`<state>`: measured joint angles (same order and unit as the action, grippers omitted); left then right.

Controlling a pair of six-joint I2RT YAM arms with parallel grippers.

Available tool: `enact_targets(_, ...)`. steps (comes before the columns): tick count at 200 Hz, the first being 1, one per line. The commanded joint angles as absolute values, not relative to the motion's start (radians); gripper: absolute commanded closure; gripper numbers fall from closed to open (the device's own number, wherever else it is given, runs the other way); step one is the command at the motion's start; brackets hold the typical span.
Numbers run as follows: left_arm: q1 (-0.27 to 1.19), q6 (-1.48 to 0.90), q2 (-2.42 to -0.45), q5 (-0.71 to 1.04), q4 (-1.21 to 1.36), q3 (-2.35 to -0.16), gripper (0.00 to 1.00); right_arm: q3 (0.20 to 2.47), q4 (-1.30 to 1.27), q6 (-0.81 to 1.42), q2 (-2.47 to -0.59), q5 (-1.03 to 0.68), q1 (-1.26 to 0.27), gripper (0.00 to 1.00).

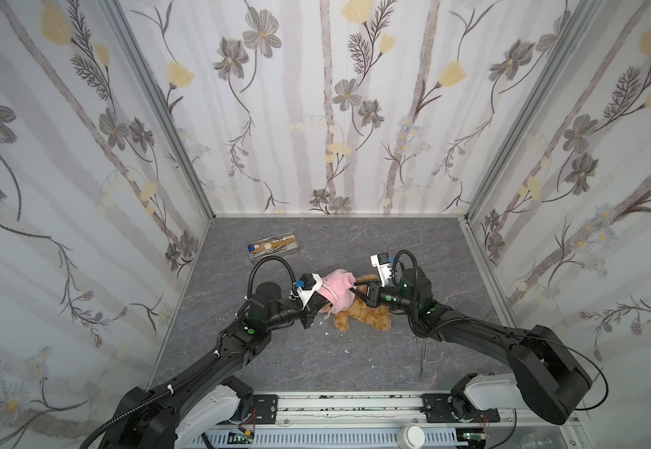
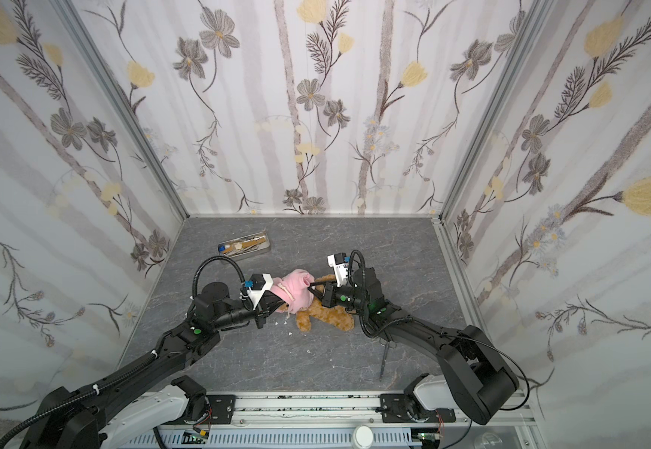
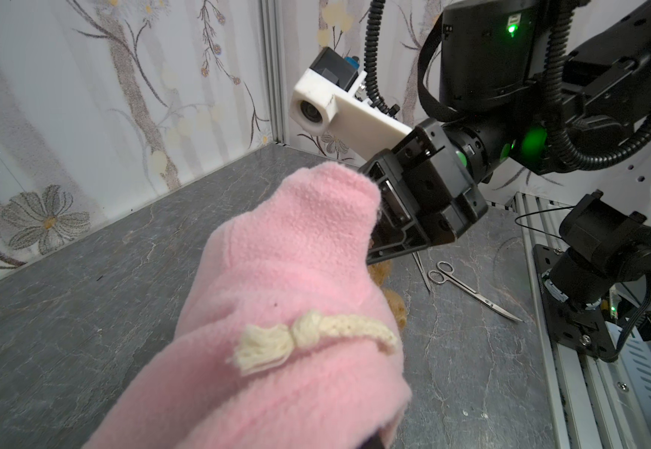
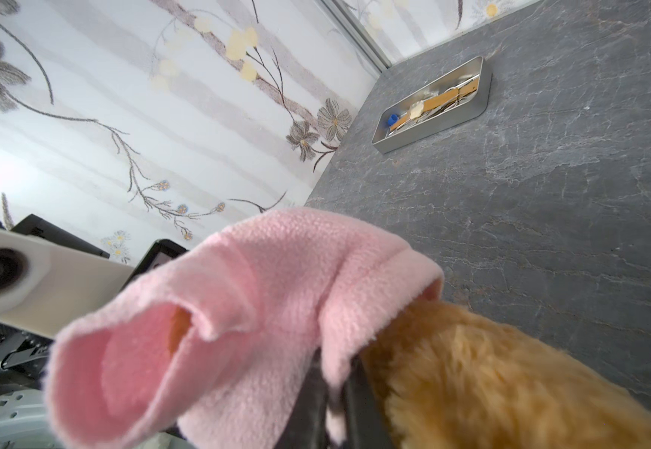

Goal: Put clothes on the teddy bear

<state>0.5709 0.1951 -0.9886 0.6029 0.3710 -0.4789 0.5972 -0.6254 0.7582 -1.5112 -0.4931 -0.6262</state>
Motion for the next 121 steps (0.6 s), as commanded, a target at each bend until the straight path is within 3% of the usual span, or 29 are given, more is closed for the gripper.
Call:
enact_targets(1,0.604,0.404,-0.988,0.613,0.242,-0.525,1.00,0.546,-0.653,0.816,-1.468,-0.273,-0.603,1.00)
enact_targets(58,0.659,0.596,-0.917,0.545,0.184,-0.482,1.00,0.367,-0.599,0.847,-1.330,0.046,-0.558,1.00)
enact_targets(121,0.668,0.617,-0.865,0.476,0.205,-0.446,1.00,0.220,-0.689,0.871,-1.379,0.097,-0.547,1.00)
